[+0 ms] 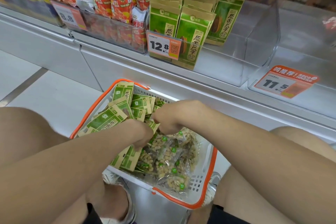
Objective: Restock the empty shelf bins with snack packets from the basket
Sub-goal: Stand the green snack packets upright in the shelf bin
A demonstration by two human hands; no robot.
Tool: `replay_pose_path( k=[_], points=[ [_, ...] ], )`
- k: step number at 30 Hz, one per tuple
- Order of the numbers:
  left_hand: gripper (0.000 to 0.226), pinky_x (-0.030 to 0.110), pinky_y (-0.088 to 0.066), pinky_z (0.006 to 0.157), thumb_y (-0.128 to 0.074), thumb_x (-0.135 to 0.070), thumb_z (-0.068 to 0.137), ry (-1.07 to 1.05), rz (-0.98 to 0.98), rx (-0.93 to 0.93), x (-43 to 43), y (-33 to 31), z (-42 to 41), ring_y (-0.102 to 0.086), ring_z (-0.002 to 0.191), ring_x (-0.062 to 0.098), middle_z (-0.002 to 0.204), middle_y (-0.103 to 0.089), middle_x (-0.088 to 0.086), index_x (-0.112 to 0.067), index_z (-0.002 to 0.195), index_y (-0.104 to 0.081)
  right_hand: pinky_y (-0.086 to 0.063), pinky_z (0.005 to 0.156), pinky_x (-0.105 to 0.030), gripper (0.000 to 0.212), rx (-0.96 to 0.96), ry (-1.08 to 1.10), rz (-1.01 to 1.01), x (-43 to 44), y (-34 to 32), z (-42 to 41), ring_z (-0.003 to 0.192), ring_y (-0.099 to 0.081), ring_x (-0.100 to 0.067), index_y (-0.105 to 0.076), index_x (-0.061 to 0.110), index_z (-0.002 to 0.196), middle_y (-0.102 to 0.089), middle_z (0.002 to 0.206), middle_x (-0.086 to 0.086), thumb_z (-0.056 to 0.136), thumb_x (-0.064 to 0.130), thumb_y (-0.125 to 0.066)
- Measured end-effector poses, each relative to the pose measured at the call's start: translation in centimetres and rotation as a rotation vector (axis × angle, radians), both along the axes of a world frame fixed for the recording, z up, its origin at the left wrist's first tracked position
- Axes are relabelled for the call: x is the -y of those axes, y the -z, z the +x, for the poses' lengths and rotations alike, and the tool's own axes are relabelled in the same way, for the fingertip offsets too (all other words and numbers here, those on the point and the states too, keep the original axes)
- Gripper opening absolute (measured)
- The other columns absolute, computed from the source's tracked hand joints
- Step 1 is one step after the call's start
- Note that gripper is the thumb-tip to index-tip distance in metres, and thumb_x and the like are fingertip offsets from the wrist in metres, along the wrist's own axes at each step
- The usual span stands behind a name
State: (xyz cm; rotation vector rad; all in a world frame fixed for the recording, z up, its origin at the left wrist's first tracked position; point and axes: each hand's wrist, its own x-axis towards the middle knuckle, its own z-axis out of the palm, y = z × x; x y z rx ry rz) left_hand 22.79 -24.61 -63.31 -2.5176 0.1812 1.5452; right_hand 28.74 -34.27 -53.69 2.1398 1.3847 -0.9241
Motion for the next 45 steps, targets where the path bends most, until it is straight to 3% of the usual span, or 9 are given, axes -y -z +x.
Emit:
replay_pose_path(
  k=[4,13,19,22,24,29,34,39,45],
  points=[
    [0.015,0.033,-0.051,0.083,-0.056,-0.011,0.107,-0.175,-0.186,0.145,-0.3,-1.2,1.4,-0.062,0.093,0.028,0.107,-0.063,0.005,-0.009,0.113,-0.069,-0.041,0.059,-0.028,0.019,0.006,0.013,-0.024,0.6,-0.9,0.8,0.07,-0.053,-0.018,-0.061,0.011,0.095,-0.057,0.085,-0.001,0.104,0.015,-0.046],
    [0.019,0.03,-0.043,0.061,-0.069,-0.023,0.1,-0.755,-0.649,0.776,-1.0,-5.8,5.3,-0.06,0.071,0.015,0.085,-0.069,0.002,-0.026,0.082,-0.063,-0.045,0.06,-0.033,0.029,0.187,0.162,0.093,3.2,-4.3,4.5,0.067,-0.053,-0.022,-0.044,0.017,0.071,-0.055,0.08,-0.004,0.099,0.007,-0.047],
    [0.014,0.048,-0.062,0.07,-0.058,-0.017,0.101,-1.284,-0.812,1.11,-0.3,-9.1,6.3,-0.07,0.084,0.036,0.09,-0.067,0.012,-0.011,0.089,-0.059,-0.06,0.055,-0.037,0.036,0.051,0.442,0.313,5.0,-5.9,5.9,0.056,-0.065,-0.022,-0.065,0.01,0.098,-0.069,0.086,-0.01,0.103,0.045,-0.056],
    [0.025,0.049,-0.065,0.072,-0.058,-0.01,0.096,-1.418,-0.901,1.122,1.0,-11.1,5.8,-0.074,0.077,0.039,0.077,-0.063,0.012,-0.015,0.072,-0.054,-0.061,0.075,-0.043,0.07,-0.088,0.504,0.442,4.9,-5.5,5.4,0.083,-0.069,-0.029,-0.053,0.016,0.117,-0.068,0.095,-0.005,0.082,0.075,-0.067],
    [0.023,0.049,-0.066,0.069,-0.061,-0.009,0.097,-1.486,-1.083,1.085,1.8,-12.2,5.8,-0.077,0.07,0.034,0.075,-0.067,0.017,-0.008,0.074,-0.06,-0.055,0.07,-0.039,0.073,-0.037,0.529,0.475,5.0,-5.1,5.3,0.088,-0.065,-0.025,-0.035,0.02,0.132,-0.064,0.104,-0.007,0.085,0.064,-0.07],
    [0.03,0.029,-0.057,0.072,-0.074,-0.038,0.097,-1.504,-1.268,1.098,2.8,-13.6,6.8,-0.068,0.074,0.011,0.083,-0.071,0.001,-0.009,0.094,-0.066,-0.06,0.078,-0.044,0.013,-0.276,0.786,0.752,6.3,-6.7,6.3,0.093,-0.069,-0.031,-0.061,0.015,0.106,-0.069,0.1,-0.013,0.093,0.011,-0.062],
    [0.05,0.039,-0.058,0.081,-0.043,-0.049,0.11,-1.595,-1.274,1.187,2.7,-14.3,7.9,-0.073,0.095,0.028,0.1,-0.078,0.009,-0.007,0.104,-0.069,-0.057,0.097,-0.049,0.024,-0.593,0.991,0.989,7.3,-9.0,6.9,0.107,-0.072,-0.031,-0.066,0.016,0.109,-0.074,0.114,-0.015,0.095,-0.002,-0.059],
    [0.046,0.05,-0.056,0.103,-0.039,-0.041,0.114,-1.531,-1.563,1.088,4.3,-16.4,8.0,-0.075,0.107,0.025,0.109,-0.08,0.008,-0.011,0.118,-0.074,-0.057,0.093,-0.049,0.023,-0.515,1.209,1.196,6.8,-9.5,7.3,0.103,-0.068,-0.024,-0.043,0.019,0.121,-0.066,0.116,-0.012,0.099,0.021,-0.048],
    [0.046,0.047,-0.063,0.067,-0.055,-0.039,0.109,-1.305,-1.425,1.242,3.7,-18.3,9.0,-0.073,0.071,0.028,0.089,-0.077,0.022,-0.001,0.097,-0.077,-0.058,0.081,-0.042,0.032,-0.184,1.301,1.436,6.8,-9.9,8.8,0.085,-0.067,-0.022,-0.066,0.019,0.09,-0.07,0.088,0.004,0.08,0.043,-0.049]
  ],
)
